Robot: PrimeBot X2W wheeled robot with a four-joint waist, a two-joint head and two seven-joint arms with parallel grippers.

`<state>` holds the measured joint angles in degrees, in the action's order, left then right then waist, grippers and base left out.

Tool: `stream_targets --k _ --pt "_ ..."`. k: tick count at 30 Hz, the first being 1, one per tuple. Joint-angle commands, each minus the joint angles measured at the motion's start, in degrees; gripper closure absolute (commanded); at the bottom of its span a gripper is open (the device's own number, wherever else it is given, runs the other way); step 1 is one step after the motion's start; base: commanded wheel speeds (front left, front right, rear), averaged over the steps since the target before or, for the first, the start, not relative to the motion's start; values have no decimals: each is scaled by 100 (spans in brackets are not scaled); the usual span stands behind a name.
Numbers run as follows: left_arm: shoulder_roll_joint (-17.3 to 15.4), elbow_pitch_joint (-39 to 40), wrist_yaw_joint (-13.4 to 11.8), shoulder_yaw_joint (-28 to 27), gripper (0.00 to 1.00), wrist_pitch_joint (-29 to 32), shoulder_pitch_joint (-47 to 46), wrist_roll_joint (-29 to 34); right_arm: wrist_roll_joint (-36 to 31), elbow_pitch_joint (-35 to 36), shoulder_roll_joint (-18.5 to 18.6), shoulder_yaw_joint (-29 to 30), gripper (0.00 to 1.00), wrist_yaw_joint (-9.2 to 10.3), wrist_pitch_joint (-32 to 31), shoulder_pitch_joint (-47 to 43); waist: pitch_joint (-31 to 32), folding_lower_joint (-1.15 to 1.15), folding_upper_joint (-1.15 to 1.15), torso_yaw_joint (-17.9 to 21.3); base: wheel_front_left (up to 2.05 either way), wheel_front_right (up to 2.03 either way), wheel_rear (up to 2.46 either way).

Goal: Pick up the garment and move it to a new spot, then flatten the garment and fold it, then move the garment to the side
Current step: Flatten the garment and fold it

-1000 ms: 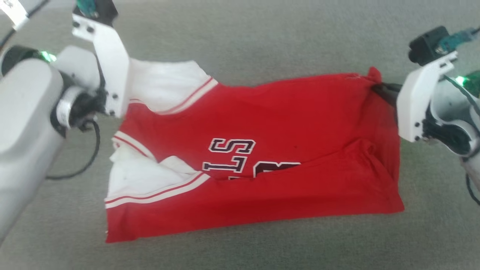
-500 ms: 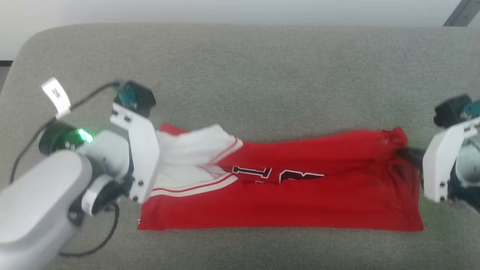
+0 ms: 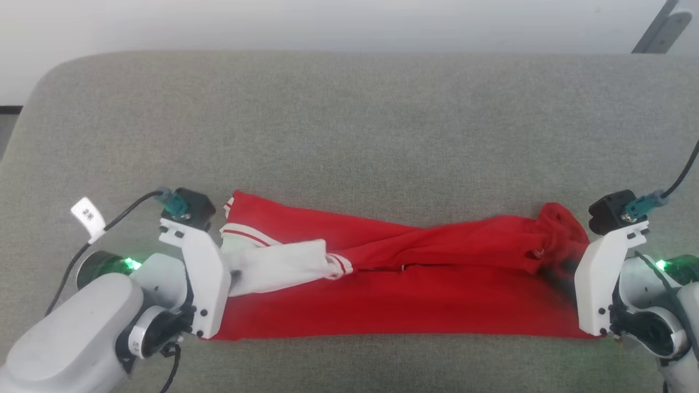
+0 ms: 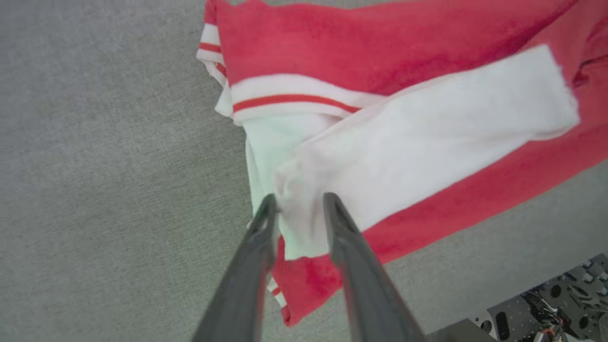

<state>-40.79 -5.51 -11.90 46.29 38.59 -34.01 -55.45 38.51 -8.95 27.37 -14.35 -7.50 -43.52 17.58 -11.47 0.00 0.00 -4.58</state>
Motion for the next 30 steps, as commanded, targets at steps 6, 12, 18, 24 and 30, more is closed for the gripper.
stream_targets --k 6,12,18,24,30 --pt "7 -169 282 -246 0 -893 314 20 -60 103 -143 259 0 3 72 -312 269 0 0 -38 0 0 0" --pt "-79 -76 402 -497 0 -2005 662 168 -122 281 -242 749 0 3 49 -627 421 0 0 -119 0 0 0" --pt "-103 17 306 -790 0 -3241 1136 389 -268 340 -354 1294 0 3 -86 -768 496 0 0 -235 0 0 0" --pt "-15 83 118 -1053 0 -4170 1637 411 -426 233 -391 1699 0 3 -238 -763 489 0 0 -376 0 0 0" --pt "49 161 -131 -1277 0 -4903 2192 403 -503 -113 -433 2000 0 2 -492 -675 428 0 0 -601 0 0 0"
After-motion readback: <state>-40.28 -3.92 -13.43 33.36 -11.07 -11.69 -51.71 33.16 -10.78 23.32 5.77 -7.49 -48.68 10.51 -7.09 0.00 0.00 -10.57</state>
